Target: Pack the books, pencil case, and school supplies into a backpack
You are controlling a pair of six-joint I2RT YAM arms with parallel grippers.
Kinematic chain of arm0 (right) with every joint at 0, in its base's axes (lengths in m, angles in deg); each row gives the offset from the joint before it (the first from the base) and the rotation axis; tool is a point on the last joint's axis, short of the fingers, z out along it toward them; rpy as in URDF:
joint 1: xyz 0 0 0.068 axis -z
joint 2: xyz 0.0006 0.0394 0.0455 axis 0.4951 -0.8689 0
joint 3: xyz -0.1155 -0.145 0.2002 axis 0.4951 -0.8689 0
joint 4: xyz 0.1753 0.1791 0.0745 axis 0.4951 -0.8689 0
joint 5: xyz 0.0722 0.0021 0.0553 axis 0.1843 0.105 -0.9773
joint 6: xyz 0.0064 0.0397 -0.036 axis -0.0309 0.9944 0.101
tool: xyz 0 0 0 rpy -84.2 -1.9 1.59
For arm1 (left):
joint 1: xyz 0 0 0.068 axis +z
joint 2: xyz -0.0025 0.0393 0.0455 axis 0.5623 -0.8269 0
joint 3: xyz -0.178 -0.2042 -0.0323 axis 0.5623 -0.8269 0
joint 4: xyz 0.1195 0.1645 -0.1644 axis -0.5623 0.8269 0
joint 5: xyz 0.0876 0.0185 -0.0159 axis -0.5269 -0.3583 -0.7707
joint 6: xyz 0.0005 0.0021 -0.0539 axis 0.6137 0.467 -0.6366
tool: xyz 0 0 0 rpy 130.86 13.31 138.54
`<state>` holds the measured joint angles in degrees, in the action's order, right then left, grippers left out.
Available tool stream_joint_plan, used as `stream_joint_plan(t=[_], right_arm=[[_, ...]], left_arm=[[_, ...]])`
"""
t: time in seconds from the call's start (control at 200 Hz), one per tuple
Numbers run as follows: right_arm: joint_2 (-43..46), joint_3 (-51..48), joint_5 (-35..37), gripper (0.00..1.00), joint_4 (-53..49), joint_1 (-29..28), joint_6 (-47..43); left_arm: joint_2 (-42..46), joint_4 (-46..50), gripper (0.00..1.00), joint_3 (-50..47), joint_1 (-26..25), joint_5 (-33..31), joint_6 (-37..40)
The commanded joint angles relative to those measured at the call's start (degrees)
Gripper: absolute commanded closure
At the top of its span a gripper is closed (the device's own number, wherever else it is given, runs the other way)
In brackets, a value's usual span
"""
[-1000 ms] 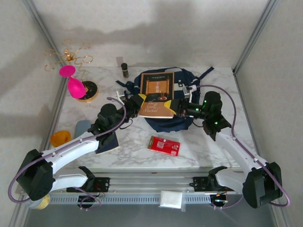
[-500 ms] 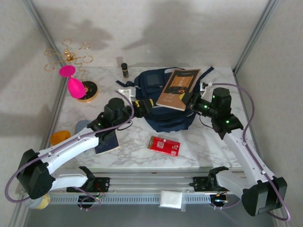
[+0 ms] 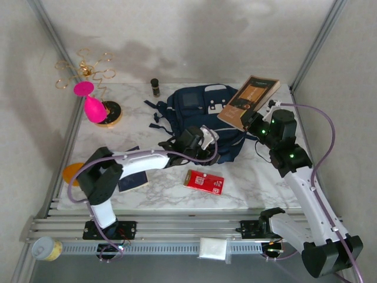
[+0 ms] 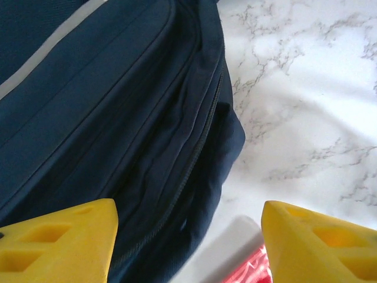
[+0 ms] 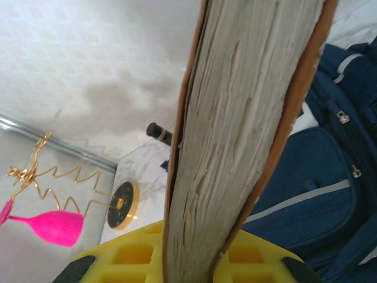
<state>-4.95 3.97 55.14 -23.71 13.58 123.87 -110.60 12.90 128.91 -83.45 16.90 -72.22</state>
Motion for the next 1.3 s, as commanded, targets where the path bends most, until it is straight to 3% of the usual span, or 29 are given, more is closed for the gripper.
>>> stream_joint_plan(t=[0.0, 0.145, 0.355, 0.526, 0.646, 0.751, 1.172, 1.297], right_arm=[[2.83, 2.00, 2.86, 1.00, 4.59, 0.28, -1.89], [3.24, 1.42, -0.11, 1.00, 5.80, 0.27, -2.05], [3.37, 0.60, -2.61, 1.00, 7.17, 0.22, -2.01], [3.35, 0.25, -4.04, 1.00, 8.40, 0.22, -1.89], [3.44, 0.55, -4.19, 1.00, 7.68, 0.28, -2.16], [3.74, 0.51, -5.95, 1.00, 7.86, 0.28, -1.96], [7.47, -0.18, -6.98, 1.00, 5.20, 0.33, -1.10], [6.68, 0.89, -8.45, 1.00, -2.31, 1.32, -1.67]], left_arm=[[-3.46, 1.75, 0.35, 4.54, -0.78, -0.49, 5.76], [-7.82, 2.83, 0.42, 8.61, -0.70, -7.12, 7.14], [-10.45, 2.37, 0.71, 11.31, 0.15, -6.69, 7.30], [-12.31, 1.43, 0.73, 12.90, 1.24, -3.87, 5.63], [-12.59, 2.78, 0.91, 14.17, 1.72, -4.07, 6.44], [-10.67, 2.05, 1.00, 13.68, 2.37, -4.15, 5.96], [-0.73, 0.93, 1.00, 12.54, 5.52, -13.23, 1.68], [1.68, 0.78, 1.00, 13.13, 7.27, -15.36, 0.45]])
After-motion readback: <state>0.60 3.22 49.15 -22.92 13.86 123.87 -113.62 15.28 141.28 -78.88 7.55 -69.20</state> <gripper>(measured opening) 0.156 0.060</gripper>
